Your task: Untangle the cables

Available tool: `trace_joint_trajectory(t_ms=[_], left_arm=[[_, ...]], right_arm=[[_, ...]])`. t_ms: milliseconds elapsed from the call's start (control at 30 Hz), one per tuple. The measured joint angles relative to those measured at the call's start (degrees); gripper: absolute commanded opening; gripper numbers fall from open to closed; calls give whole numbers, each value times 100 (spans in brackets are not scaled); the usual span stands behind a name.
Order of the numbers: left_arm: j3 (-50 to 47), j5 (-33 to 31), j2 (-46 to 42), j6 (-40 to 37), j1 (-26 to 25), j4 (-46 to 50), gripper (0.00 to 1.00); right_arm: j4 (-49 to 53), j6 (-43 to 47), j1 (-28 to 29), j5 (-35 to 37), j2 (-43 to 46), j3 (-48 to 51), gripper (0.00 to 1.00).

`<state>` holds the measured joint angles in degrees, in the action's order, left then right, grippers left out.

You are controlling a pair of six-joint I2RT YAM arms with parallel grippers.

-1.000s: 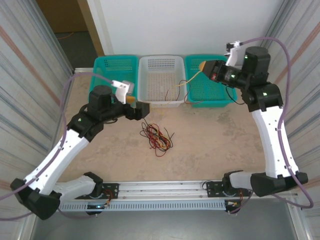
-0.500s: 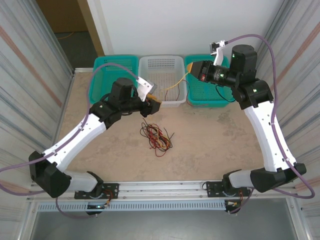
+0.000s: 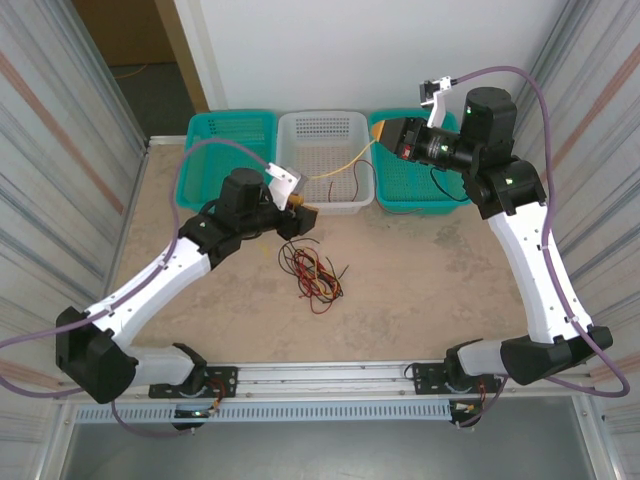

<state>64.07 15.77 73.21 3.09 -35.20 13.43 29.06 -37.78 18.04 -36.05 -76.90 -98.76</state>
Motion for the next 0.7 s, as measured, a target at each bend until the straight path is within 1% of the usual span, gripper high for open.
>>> trace_joint_trajectory(t_ms=[67,167,267,300,433,633,667,700], left_arm=[[-50,-2,0,7,-2,-13,29],[-111,2,2,81,-2,-50,15],[-153,26,0,157,0,-120,1],[-179,42,-2,168,0,-166,0],[-374,116,-35,317,33,-367,0],[-603,271,-114,516,223,-579,0],[-638,297,-125,538,240,-625,10],[-660,341,-129,555,251,-649,23]], right_arm=[[-61,-61,0,-4,0,31,0],[-81,-79,0,-7,0,74,0],[-79,-76,0,0,0,90,0],[-76,-79,0,0,0,92,0],[-120,-79,0,0,2,142,0],[-173,-101,0,0,2,184,1],[-181,-105,-2,0,2,184,1],[-195,-118,-4,0,2,184,1]])
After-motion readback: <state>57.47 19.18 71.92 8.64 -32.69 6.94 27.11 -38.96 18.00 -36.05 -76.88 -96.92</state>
